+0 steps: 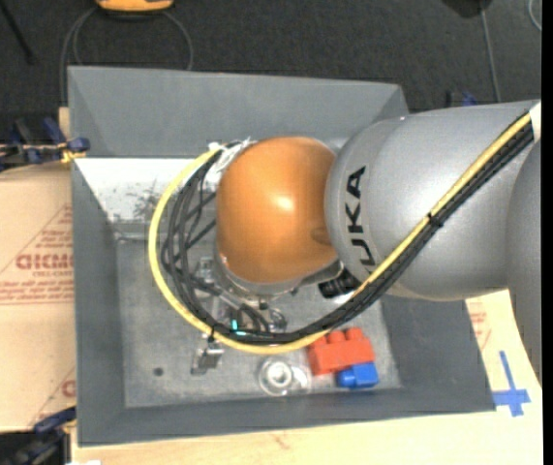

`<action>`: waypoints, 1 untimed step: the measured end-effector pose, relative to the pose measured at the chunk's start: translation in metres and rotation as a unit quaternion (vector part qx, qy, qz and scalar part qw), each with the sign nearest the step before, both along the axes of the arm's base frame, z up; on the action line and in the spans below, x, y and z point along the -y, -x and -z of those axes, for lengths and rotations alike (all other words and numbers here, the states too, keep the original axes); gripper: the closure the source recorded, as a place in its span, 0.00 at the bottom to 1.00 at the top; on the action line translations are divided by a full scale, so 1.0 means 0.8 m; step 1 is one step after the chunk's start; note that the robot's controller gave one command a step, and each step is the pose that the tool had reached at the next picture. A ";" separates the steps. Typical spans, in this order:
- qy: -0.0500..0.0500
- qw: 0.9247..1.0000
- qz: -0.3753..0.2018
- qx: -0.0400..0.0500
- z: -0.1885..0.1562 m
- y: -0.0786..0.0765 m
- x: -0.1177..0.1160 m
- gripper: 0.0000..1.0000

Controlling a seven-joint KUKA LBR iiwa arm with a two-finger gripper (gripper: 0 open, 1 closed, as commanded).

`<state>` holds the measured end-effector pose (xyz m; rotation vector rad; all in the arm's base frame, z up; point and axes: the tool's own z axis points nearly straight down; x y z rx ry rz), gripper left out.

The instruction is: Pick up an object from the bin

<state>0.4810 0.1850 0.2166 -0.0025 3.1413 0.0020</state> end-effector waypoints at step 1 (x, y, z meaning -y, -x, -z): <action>0.000 0.998 -0.065 0.004 0.167 -0.072 0.126 0.00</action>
Offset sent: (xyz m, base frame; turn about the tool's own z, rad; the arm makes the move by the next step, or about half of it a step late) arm 0.0587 -0.1086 -0.1466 -0.1303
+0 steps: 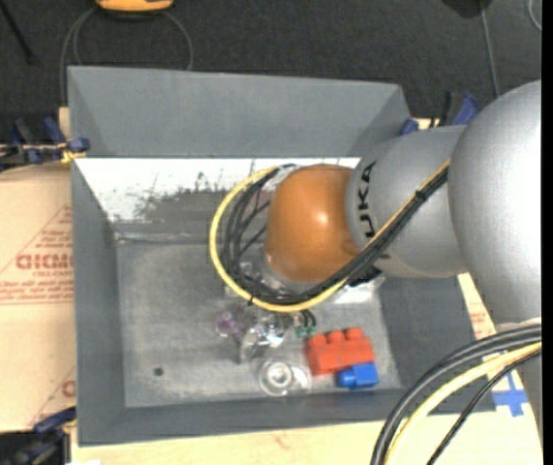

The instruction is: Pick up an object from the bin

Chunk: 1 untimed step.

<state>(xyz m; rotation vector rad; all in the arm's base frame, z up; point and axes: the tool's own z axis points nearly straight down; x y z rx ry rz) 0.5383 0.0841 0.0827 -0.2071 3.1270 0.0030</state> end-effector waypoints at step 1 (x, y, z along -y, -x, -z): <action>-0.004 1.000 0.008 -0.002 0.008 -0.023 0.026 0.00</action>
Offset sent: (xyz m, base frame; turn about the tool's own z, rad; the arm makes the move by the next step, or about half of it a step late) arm 0.0154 -0.0251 -0.0127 0.0159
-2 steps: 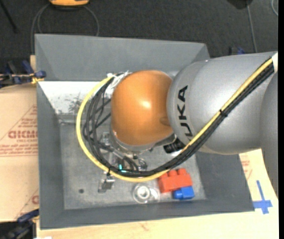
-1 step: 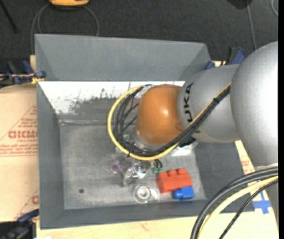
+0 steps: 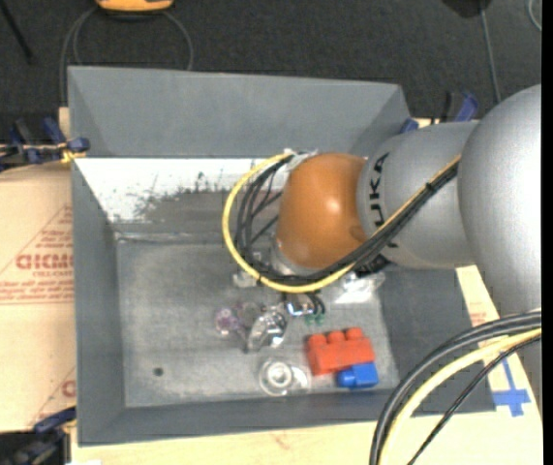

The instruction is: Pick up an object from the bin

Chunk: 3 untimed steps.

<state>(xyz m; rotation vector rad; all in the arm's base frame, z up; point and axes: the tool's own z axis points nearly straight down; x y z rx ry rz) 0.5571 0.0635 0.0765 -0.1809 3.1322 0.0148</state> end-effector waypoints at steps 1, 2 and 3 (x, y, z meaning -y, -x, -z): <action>0.003 1.000 0.000 0.002 -0.003 -0.003 -0.001 0.00; 0.003 1.000 0.004 0.001 -0.005 -0.005 -0.001 0.00; 0.002 0.996 0.083 0.010 -0.002 0.011 -0.005 0.00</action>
Offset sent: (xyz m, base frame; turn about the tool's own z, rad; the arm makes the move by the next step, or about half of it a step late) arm 0.0000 0.0000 0.0000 0.0000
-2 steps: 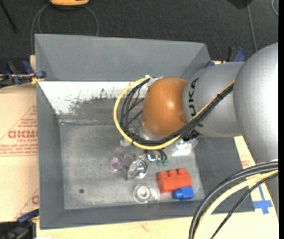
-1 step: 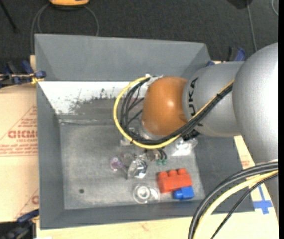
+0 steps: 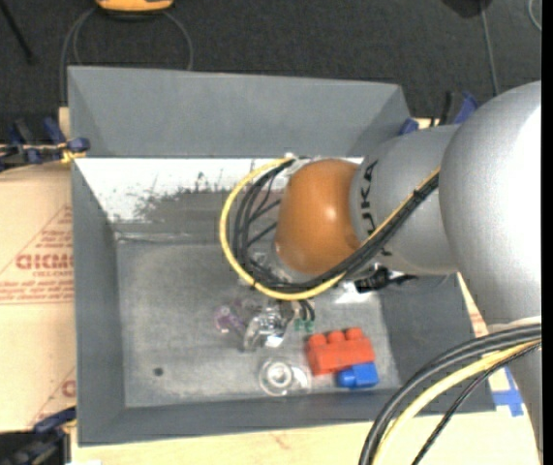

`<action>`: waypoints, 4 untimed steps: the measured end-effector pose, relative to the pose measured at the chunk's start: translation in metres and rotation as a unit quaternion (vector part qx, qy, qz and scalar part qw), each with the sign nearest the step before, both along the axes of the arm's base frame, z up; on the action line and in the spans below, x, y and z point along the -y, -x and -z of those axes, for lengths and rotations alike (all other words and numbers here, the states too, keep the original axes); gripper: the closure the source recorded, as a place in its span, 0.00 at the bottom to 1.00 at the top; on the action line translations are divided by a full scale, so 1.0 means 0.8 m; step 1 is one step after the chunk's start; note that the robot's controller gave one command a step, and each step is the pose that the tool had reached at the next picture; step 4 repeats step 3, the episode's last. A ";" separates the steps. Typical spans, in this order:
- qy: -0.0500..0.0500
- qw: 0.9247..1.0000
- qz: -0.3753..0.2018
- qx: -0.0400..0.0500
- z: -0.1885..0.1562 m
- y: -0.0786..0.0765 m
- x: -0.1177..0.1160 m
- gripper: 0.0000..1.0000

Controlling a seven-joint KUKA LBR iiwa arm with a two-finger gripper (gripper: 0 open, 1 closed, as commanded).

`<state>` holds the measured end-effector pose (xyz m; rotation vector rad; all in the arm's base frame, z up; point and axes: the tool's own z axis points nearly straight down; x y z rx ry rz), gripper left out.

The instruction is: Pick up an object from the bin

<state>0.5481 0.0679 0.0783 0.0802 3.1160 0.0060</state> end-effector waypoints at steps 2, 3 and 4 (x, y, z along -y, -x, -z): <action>0.001 1.000 0.001 -0.009 -0.041 0.002 -0.002 1.00; 0.001 1.000 0.002 -0.009 -0.077 0.000 -0.002 1.00; 0.001 1.000 0.002 -0.009 -0.077 0.000 -0.002 1.00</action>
Offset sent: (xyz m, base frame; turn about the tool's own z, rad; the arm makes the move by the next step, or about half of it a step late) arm 0.0000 0.0000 0.0000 0.0000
